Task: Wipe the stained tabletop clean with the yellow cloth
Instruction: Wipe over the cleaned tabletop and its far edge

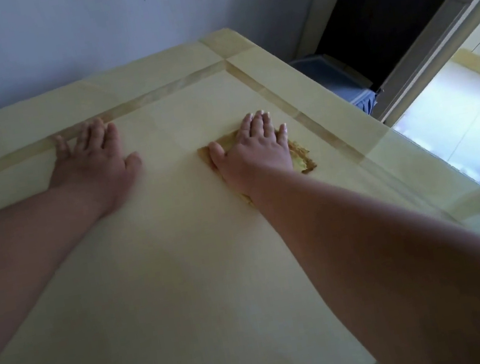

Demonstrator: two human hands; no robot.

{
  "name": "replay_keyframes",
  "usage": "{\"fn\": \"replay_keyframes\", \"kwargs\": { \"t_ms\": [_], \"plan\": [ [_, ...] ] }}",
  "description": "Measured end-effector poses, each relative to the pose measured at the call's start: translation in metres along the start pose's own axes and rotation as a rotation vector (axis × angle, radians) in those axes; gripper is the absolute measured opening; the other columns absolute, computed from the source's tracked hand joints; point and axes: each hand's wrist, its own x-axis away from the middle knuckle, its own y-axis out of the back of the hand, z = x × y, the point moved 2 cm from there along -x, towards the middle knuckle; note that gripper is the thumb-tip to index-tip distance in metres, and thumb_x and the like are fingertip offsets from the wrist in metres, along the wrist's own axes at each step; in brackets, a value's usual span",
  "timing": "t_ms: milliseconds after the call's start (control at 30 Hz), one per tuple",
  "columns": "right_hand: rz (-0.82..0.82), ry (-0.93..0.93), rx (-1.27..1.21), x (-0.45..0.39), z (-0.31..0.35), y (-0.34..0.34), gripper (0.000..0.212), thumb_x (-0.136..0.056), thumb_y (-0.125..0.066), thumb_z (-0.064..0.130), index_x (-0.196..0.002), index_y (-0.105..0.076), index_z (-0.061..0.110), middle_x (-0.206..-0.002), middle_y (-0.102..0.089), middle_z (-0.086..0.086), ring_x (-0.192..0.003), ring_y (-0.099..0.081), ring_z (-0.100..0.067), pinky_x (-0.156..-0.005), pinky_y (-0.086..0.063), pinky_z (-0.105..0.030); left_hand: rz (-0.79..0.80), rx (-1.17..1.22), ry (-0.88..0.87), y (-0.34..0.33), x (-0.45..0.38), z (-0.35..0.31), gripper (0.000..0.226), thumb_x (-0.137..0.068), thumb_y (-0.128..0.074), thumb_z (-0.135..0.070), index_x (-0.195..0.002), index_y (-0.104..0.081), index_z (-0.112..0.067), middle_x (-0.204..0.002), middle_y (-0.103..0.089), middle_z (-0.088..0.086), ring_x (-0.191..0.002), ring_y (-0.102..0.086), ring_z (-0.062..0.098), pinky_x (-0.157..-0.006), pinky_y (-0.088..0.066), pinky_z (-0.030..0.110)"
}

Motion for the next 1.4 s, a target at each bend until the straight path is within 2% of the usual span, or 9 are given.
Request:
{"fn": "replay_keyframes", "kwargs": {
  "t_ms": [133,267,333,467,633,833,1000,1400],
  "plan": [
    [0.016,0.082,0.005,0.042,0.0,-0.006,0.103,-0.104,-0.016,0.078,-0.173,0.013,0.007,-0.184,0.016,-0.013,-0.169,0.02,-0.026,-0.136,0.011,-0.054,-0.001,-0.06,0.017,0.009,0.003,-0.008,0.08,-0.102,-0.018,-0.054,-0.164,-0.015,-0.004,-0.176,-0.009,0.016,-0.163,-0.007,0.032,-0.128,-0.006,0.063],
    [0.007,0.19,0.002,0.083,-0.01,-0.009,0.103,-0.104,-0.017,0.077,-0.174,0.012,0.008,-0.185,0.016,-0.012,-0.169,0.022,-0.024,-0.135,0.011,-0.054,-0.076,-0.012,0.031,0.016,0.021,-0.036,0.063,-0.097,-0.032,-0.039,-0.143,-0.041,0.003,-0.162,-0.035,0.025,-0.153,-0.027,0.041,-0.119,-0.023,0.071],
    [0.006,0.263,0.01,0.098,-0.022,-0.013,0.103,-0.103,-0.016,0.078,-0.174,0.011,0.009,-0.185,0.016,-0.011,-0.169,0.023,-0.023,-0.135,0.012,-0.053,-0.074,0.052,0.061,0.016,0.035,-0.06,0.06,-0.094,-0.032,-0.038,-0.137,-0.047,0.002,-0.158,-0.039,0.024,-0.149,-0.03,0.04,-0.117,-0.026,0.07],
    [-0.004,0.353,0.048,0.107,-0.057,-0.016,0.103,-0.103,-0.014,0.081,-0.175,0.01,0.011,-0.185,0.016,-0.009,-0.168,0.024,-0.02,-0.136,0.011,-0.051,-0.083,0.136,0.026,0.013,0.056,-0.115,0.063,-0.101,-0.034,-0.034,-0.155,-0.036,-0.002,-0.171,-0.025,0.017,-0.159,-0.016,0.035,-0.126,-0.014,0.064],
    [-0.013,0.336,0.057,0.097,-0.097,-0.01,0.103,-0.103,-0.015,0.081,-0.175,0.009,0.012,-0.185,0.014,-0.007,-0.169,0.022,-0.019,-0.136,0.011,-0.05,-0.054,0.109,-0.038,-0.007,0.066,-0.151,0.069,-0.102,-0.03,-0.045,-0.161,-0.028,-0.008,-0.175,-0.017,0.012,-0.162,-0.012,0.03,-0.127,-0.01,0.064],
    [-0.011,0.235,0.033,0.056,-0.131,0.0,0.103,-0.102,-0.015,0.081,-0.175,0.01,0.014,-0.185,0.015,-0.005,-0.169,0.022,-0.018,-0.136,0.011,-0.049,-0.095,0.083,-0.035,-0.014,0.068,-0.151,0.073,-0.101,-0.023,-0.05,-0.163,-0.024,-0.011,-0.176,-0.014,0.008,-0.163,-0.01,0.026,-0.128,-0.009,0.059],
    [-0.031,0.148,0.038,0.005,-0.145,0.006,0.105,-0.101,-0.013,0.082,-0.176,0.008,0.012,-0.186,0.012,-0.008,-0.17,0.017,-0.021,-0.137,0.008,-0.051,-0.064,0.071,-0.014,-0.015,0.066,-0.151,0.085,-0.093,-0.009,-0.056,-0.166,-0.019,-0.012,-0.177,-0.008,0.005,-0.164,-0.004,0.023,-0.13,-0.006,0.057],
    [-0.047,0.007,0.04,-0.116,-0.162,0.028,0.106,-0.1,-0.016,0.082,-0.176,0.006,0.011,-0.186,0.008,-0.01,-0.171,0.011,-0.024,-0.137,0.007,-0.052,-0.033,0.049,-0.027,-0.016,0.064,-0.148,0.082,-0.097,-0.008,-0.055,-0.167,-0.012,-0.013,-0.178,-0.002,0.003,-0.164,0.001,0.02,-0.13,-0.005,0.056]
  ]
}}
